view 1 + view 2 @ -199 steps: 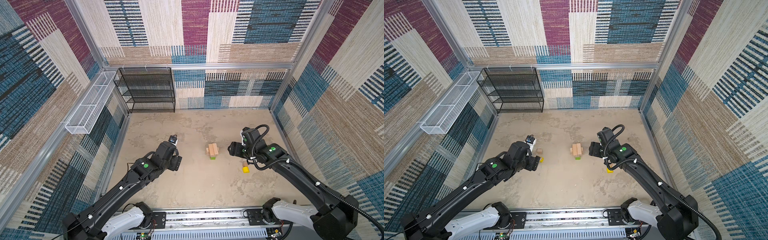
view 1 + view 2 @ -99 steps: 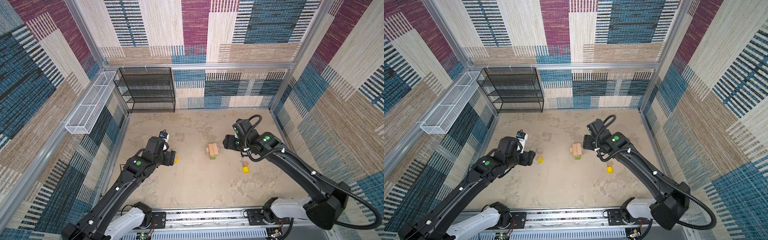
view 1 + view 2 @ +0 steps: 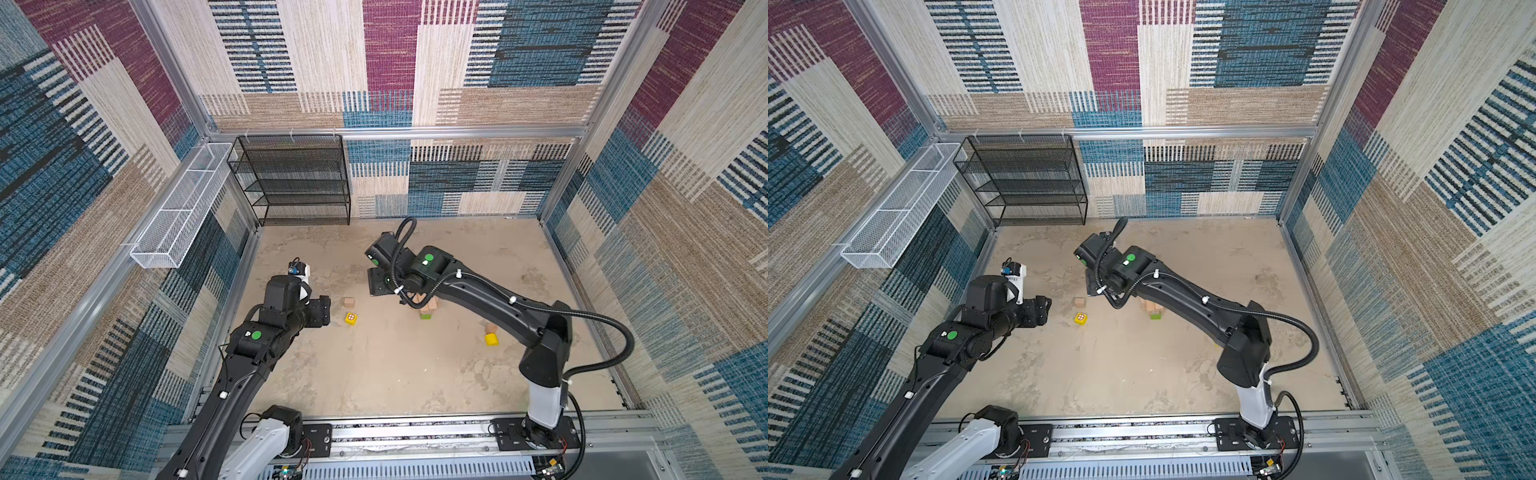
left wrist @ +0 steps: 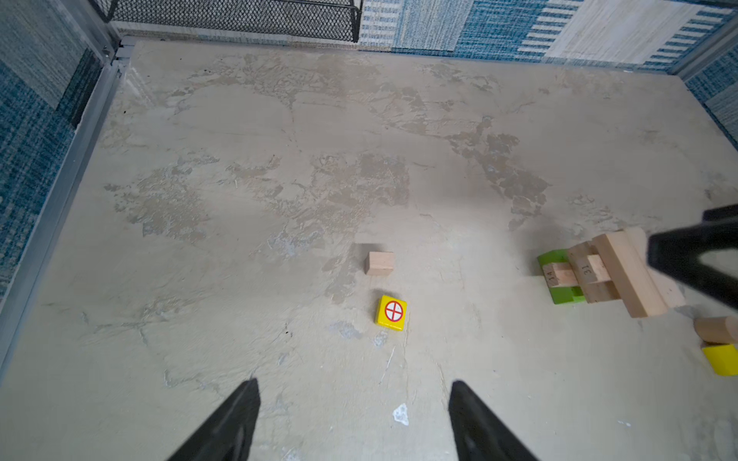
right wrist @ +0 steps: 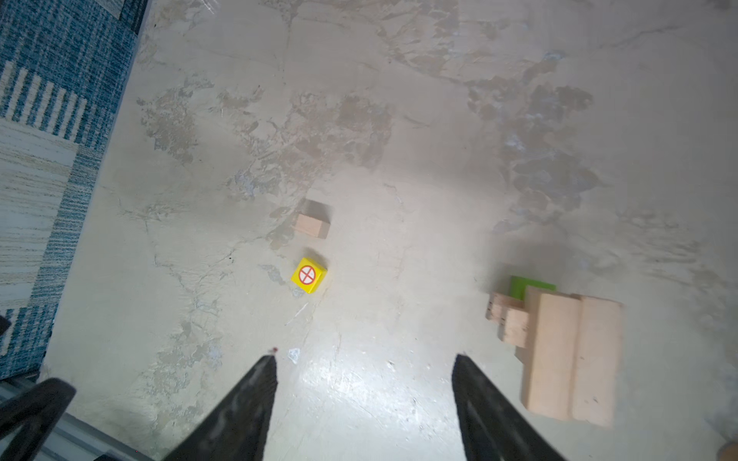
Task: Build the wood block tower
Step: 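Lift the right gripper away from the stack while the left arm draws back, then reach the right gripper across to the yellow marked cube and close on it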
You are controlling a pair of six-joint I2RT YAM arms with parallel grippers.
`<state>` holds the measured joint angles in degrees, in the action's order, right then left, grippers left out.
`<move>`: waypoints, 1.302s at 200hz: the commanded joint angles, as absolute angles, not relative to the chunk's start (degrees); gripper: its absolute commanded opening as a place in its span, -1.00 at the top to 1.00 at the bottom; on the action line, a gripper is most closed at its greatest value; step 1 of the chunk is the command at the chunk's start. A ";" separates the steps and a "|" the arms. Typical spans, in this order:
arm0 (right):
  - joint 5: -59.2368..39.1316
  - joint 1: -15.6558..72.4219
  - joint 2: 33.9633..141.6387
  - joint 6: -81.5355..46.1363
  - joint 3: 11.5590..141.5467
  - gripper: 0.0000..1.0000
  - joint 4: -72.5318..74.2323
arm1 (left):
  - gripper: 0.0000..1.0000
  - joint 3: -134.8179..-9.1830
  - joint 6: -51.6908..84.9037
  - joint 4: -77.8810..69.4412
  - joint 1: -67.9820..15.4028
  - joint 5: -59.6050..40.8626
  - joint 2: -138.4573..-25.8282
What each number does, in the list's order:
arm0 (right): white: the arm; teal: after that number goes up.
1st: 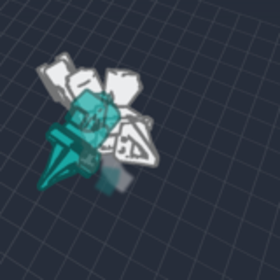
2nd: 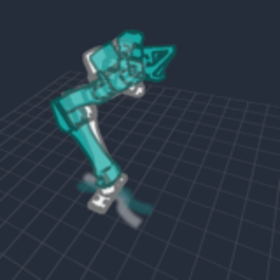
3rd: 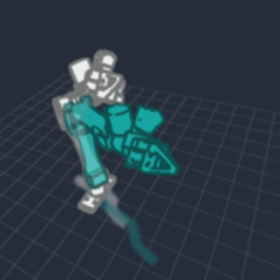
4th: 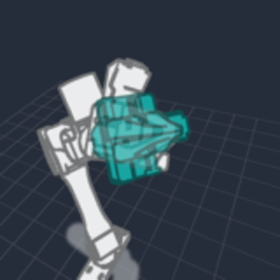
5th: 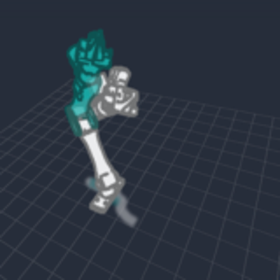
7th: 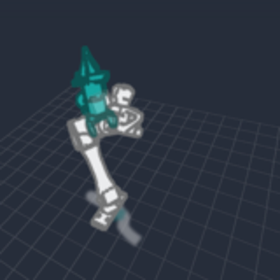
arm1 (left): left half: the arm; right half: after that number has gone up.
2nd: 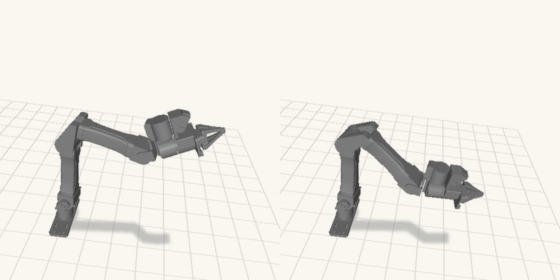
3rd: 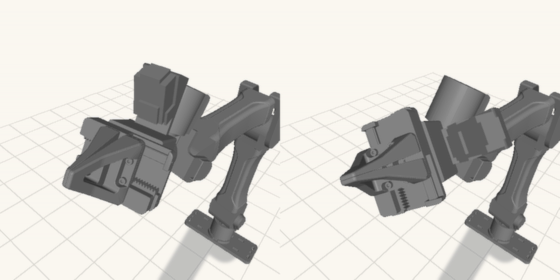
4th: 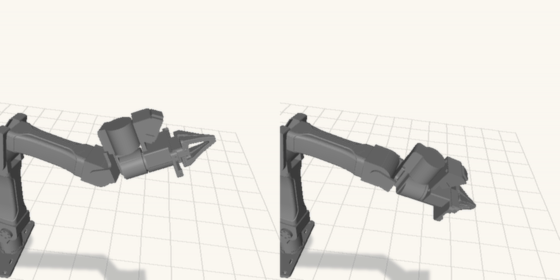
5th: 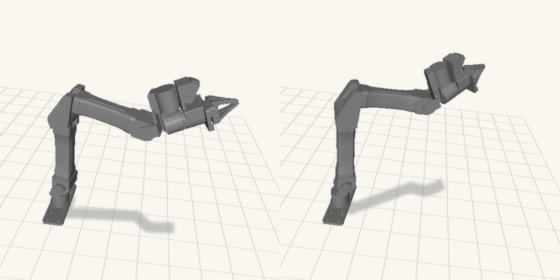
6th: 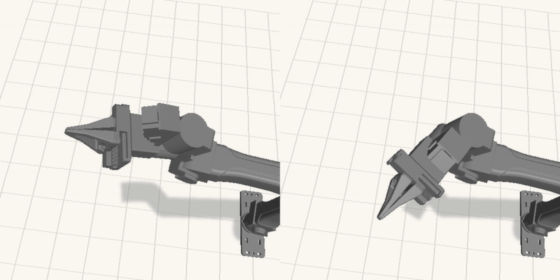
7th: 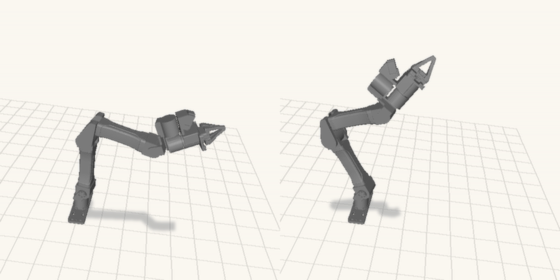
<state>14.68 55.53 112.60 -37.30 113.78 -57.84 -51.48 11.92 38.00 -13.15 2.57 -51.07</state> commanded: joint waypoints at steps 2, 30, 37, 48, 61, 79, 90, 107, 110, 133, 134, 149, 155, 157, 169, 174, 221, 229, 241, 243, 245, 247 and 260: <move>16.55 57.25 117.36 -40.08 117.07 -0.43 -56.26 | -0.60 -51.65 14.09 37.49 -11.06 1.14 -51.47; 15.00 57.98 122.57 -43.22 117.13 -0.44 -51.27 | -0.62 -51.07 15.12 37.10 -8.16 0.75 -51.32; 14.52 58.00 123.63 -43.84 116.94 -0.44 -49.84 | -0.62 -50.83 15.27 36.99 -7.81 0.45 -51.30; 14.24 57.97 125.33 -44.74 117.05 -0.43 -48.26 | -0.63 -50.57 15.46 36.82 -7.59 0.02 -51.32; 13.65 58.01 127.37 -45.72 117.42 -0.41 -47.06 | -0.63 -50.36 15.64 36.74 -7.52 -0.13 -51.44; 12.86 58.02 129.61 -47.10 117.38 -0.38 -45.69 | -0.63 -50.35 15.67 36.67 -7.47 -0.47 -51.72; 12.41 58.09 130.84 -47.92 117.45 -0.34 -45.31 | -0.63 -50.33 15.73 36.56 -7.47 -0.94 -51.88; 12.03 58.26 132.34 -48.68 117.34 -0.29 -44.58 | -0.63 -50.30 15.82 36.41 -7.34 -1.61 -52.04; 12.04 58.27 132.60 -48.69 117.33 -0.28 -44.41 | -0.63 -50.31 15.82 36.35 -7.30 -1.79 -52.16; 12.21 58.66 134.37 -48.78 117.84 -0.25 -44.29 | -0.63 -50.26 15.89 36.04 -7.25 -2.76 -52.36; 12.21 58.69 134.47 -48.78 117.85 -0.25 -44.29 | -0.63 -50.18 15.90 36.08 -7.27 -2.79 -52.37; 12.56 58.86 135.54 -48.77 118.04 -0.22 -44.57 | -0.62 -50.11 15.95 36.01 -7.21 -3.07 -52.35; 12.49 58.87 135.85 -48.63 118.08 -0.21 -44.57 | -0.62 -50.10 15.99 35.93 -7.12 -3.23 -52.46; 12.44 58.84 135.94 -48.61 118.11 -0.20 -44.56 | -0.62 -50.21 16.00 35.88 -7.12 -3.29 -52.45; 12.65 59.05 136.65 -48.30 118.34 -0.17 -44.83 | -0.62 -50.10 16.00 35.90 -7.03 -3.43 -52.47; 12.65 59.06 136.90 -48.06 118.45 -0.15 -45.01 | -0.62 -50.11 16.00 35.93 -6.97 -3.51 -52.47; 12.92 59.54 139.36 -46.17 119.78 -0.03 -46.01 | -0.60 -50.02 15.95 35.68 -6.51 -4.31 -52.56; 12.63 59.68 139.84 -45.82 120.10 -0.01 -46.21 | -0.60 -50.03 15.92 35.67 -6.50 -4.31 -52.56; 12.29 59.70 140.55 -45.40 121.06 0.00 -46.39 | -0.59 -50.10 16.00 35.76 -6.42 -4.39 -52.50; 12.30 59.73 140.69 -45.30 121.21 0.00 -46.42 | -0.59 -50.03 16.00 35.77 -6.42 -4.39 -52.55; 12.24 59.76 140.88 -45.23 121.40 0.00 -46.45 | -0.59 -50.02 16.00 35.77 -6.42 -4.39 -52.49; 12.18 59.70 141.04 -45.15 121.62 0.00 -46.53 | -0.59 -50.06 15.95 35.77 -6.42 -4.39 -52.52; 12.00 59.93 141.95 -44.75 123.10 -0.02 -46.96 | -0.59 -49.99 15.91 35.73 -6.42 -4.36 -52.47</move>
